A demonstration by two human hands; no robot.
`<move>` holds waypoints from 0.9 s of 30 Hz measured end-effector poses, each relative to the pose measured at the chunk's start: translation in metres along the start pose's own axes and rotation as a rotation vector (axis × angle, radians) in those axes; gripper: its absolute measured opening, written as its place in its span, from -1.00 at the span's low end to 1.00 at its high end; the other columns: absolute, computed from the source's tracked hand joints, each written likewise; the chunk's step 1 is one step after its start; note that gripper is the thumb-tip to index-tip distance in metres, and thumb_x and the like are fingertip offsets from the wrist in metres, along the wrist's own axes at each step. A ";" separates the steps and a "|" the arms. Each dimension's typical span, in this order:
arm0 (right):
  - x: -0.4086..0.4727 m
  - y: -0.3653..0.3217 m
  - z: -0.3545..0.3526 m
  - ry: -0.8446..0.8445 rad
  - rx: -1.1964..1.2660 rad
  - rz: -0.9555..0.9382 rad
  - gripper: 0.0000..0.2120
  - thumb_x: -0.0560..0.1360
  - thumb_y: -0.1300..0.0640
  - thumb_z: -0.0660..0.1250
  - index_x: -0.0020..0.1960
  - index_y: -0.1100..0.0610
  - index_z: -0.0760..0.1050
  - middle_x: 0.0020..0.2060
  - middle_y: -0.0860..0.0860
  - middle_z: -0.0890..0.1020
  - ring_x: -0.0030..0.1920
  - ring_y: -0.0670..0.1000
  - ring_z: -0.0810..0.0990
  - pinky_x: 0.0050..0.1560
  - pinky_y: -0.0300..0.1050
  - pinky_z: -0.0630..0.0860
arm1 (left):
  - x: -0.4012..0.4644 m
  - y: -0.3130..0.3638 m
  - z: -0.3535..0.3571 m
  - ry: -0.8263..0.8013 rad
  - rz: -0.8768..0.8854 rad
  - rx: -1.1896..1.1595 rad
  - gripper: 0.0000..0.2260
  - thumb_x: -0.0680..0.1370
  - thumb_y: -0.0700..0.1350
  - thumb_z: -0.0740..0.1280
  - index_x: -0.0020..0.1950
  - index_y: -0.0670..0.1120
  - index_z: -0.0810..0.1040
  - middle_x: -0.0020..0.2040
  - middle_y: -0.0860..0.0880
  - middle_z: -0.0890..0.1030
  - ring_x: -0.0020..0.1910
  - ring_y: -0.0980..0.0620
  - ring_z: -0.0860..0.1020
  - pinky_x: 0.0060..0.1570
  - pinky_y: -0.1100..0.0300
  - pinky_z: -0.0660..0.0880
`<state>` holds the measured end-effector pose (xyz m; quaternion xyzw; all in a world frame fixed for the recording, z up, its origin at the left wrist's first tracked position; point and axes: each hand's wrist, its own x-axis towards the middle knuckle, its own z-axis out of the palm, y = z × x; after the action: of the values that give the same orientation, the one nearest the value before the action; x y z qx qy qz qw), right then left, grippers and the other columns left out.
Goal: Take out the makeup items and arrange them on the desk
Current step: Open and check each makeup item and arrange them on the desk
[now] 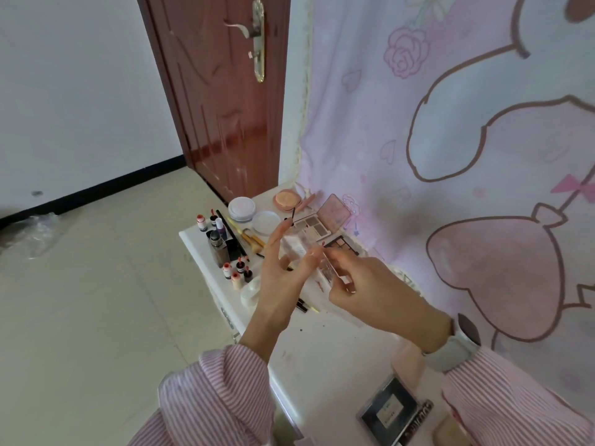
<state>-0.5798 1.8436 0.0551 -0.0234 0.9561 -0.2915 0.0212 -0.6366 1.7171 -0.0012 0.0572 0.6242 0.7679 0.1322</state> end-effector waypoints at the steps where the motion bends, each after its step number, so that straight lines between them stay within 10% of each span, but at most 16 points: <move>1: 0.000 0.000 0.001 -0.007 -0.006 -0.001 -0.55 0.46 0.13 0.16 0.35 -0.04 0.27 -0.17 0.04 0.62 -0.21 0.04 0.61 -0.14 0.03 0.55 | -0.001 -0.001 0.000 -0.002 -0.003 -0.013 -0.38 0.23 0.24 0.42 0.26 0.30 0.36 0.33 0.18 0.37 0.25 0.00 0.47 0.16 -0.05 0.49; 5: -0.004 0.005 0.003 -0.046 0.044 -0.017 -0.53 0.49 0.10 0.19 0.37 -0.09 0.25 -0.02 -0.14 0.60 -0.09 -0.03 0.63 -0.04 -0.10 0.58 | -0.006 -0.006 -0.001 -0.039 -0.034 -0.075 -0.36 0.24 0.24 0.42 0.30 0.37 0.31 0.17 0.45 0.41 0.19 0.15 0.50 0.07 0.13 0.50; 10: -0.006 0.016 0.005 -0.038 0.209 -0.023 -0.61 0.53 0.08 0.23 0.35 -0.05 0.36 -0.06 -0.40 0.48 -0.01 -0.45 0.47 -0.06 -0.55 0.42 | -0.009 -0.008 -0.005 -0.095 -0.047 -0.140 -0.35 0.29 0.19 0.42 0.34 0.35 0.27 0.30 0.18 0.46 0.20 0.10 0.52 0.14 -0.02 0.49; 21: -0.010 0.047 0.011 0.071 0.427 0.173 -0.73 0.60 0.16 0.08 0.29 0.03 0.34 -0.08 -0.05 0.64 -0.23 -0.14 0.65 -0.24 -0.27 0.59 | -0.019 -0.021 -0.021 -0.194 -0.266 -0.549 -0.46 0.34 0.11 0.27 0.34 0.20 0.33 0.22 -0.09 0.43 0.18 -0.14 0.42 0.18 -0.24 0.38; 27: -0.029 0.086 0.048 0.041 0.369 0.374 -0.80 0.61 0.17 0.03 0.16 0.01 0.35 -0.18 -0.08 0.62 -0.32 -0.11 0.63 -0.29 -0.24 0.57 | -0.041 -0.069 -0.047 -0.066 -0.528 -0.610 -0.74 0.53 0.01 0.17 0.15 0.03 0.52 0.00 -0.11 0.63 -0.02 -0.13 0.61 -0.18 -0.02 0.56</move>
<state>-0.5515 1.8893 -0.0319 0.1641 0.8746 -0.4523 0.0592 -0.5997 1.6741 -0.0753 -0.1223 0.3565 0.8551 0.3560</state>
